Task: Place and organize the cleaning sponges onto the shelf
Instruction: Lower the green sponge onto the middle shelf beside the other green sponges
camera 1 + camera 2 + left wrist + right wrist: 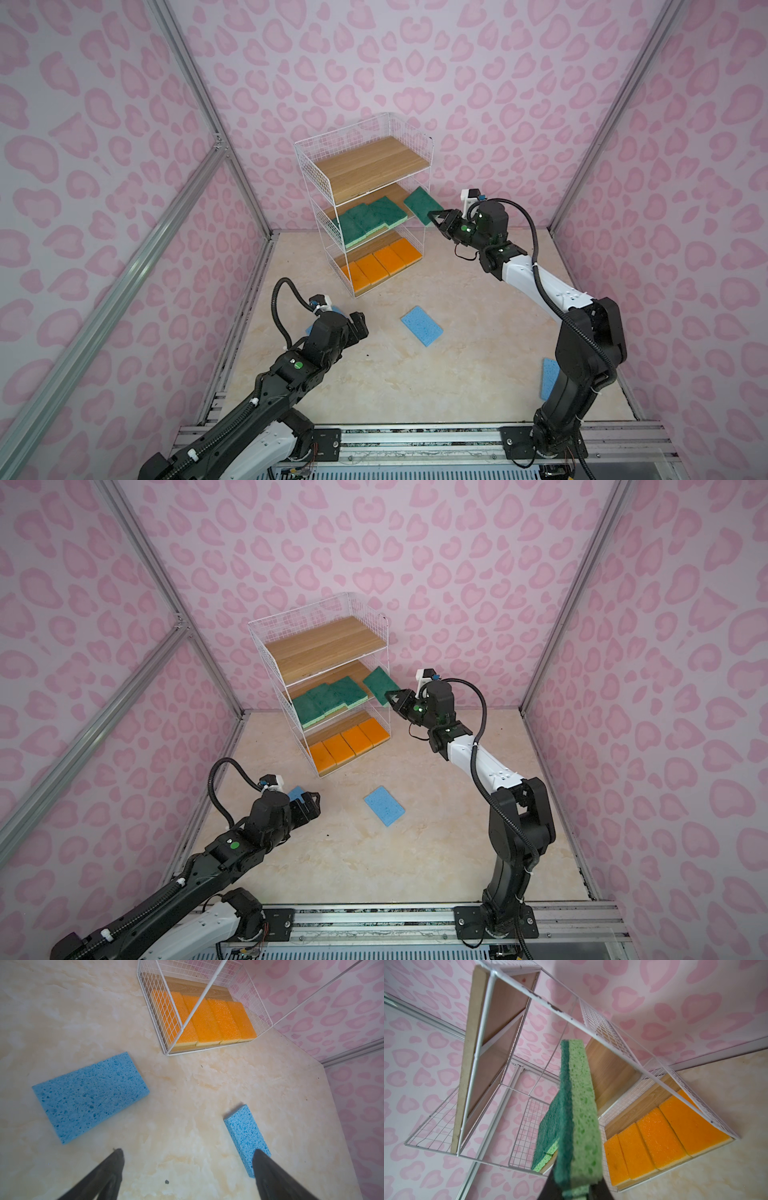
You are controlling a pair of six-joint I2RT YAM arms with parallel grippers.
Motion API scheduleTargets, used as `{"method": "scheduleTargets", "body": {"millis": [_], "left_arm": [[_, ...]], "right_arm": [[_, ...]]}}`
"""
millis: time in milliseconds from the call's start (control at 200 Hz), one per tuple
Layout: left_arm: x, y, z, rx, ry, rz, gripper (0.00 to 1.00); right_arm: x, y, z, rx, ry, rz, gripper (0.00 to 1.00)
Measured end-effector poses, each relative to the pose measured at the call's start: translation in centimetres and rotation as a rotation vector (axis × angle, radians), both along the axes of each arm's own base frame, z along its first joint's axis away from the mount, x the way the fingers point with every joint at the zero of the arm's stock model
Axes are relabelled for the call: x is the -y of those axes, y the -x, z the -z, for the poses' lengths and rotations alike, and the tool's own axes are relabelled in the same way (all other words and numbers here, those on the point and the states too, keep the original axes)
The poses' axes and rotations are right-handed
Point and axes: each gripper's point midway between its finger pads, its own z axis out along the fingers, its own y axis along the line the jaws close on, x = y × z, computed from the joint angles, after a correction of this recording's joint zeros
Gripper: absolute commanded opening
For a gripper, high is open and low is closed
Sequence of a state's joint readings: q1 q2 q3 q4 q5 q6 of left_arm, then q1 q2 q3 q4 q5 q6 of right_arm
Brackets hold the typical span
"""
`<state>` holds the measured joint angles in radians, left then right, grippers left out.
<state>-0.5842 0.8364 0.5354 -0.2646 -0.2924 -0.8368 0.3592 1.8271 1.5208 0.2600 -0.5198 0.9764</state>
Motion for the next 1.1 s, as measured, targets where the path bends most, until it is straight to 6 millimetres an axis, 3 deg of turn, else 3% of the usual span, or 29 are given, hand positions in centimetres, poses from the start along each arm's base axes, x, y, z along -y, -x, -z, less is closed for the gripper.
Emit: {"method": "scheduleTargets", "body": {"millis": [165, 770, 1100], "left_arm": [[-0.1, 0.1, 0.4, -0.009, -0.006, 0.001, 0.97], [0.0, 0.3, 1.5, -0.041, -0.019, 0.005, 0.97], [0.0, 0.3, 1.7, -0.049, -0.02, 0.009, 0.97]], "right_arm": [[-0.7, -1.9, -0.6, 0.02, -0.004, -0.003, 0.18], [-2.9, -6.2, 1.0, 0.012, 0.008, -0.042, 0.19], [-3.8, -7.4, 2.1, -0.01, 0.005, -0.079, 0.28]]}}
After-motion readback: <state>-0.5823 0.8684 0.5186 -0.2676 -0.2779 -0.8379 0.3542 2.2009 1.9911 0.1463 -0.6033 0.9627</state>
